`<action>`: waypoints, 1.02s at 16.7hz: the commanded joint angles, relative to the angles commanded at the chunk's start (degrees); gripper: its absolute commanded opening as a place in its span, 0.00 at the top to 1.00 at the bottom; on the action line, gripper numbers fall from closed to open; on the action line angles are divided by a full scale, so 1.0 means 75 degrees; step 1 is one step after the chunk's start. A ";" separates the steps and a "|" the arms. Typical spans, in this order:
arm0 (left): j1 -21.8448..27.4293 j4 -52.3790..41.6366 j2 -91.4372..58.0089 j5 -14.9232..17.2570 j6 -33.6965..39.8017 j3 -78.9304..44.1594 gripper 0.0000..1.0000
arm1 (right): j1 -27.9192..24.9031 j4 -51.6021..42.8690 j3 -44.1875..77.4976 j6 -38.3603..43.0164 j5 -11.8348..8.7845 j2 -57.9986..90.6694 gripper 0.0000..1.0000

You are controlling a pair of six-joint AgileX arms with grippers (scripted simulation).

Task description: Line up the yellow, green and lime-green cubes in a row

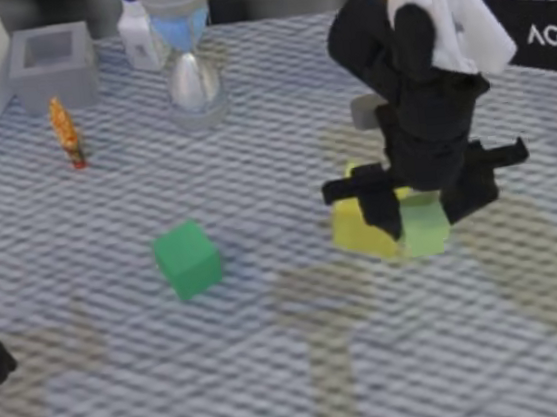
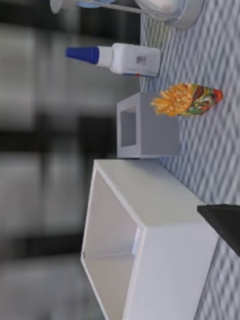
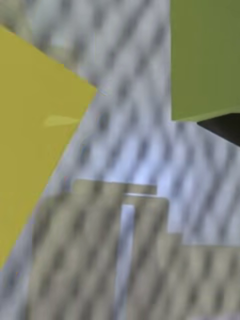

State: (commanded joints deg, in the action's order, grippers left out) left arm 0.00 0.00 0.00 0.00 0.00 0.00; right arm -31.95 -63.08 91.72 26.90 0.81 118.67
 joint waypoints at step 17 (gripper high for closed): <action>0.0000 0.0000 0.0000 0.0000 0.0000 0.0000 0.00 | -0.0644 0.2125 -0.2151 0.1410 0.0054 -0.0249 1.00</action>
State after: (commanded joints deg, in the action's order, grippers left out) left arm 0.00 0.00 0.00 0.00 0.00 0.00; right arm -36.78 -47.15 75.59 37.47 1.21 116.80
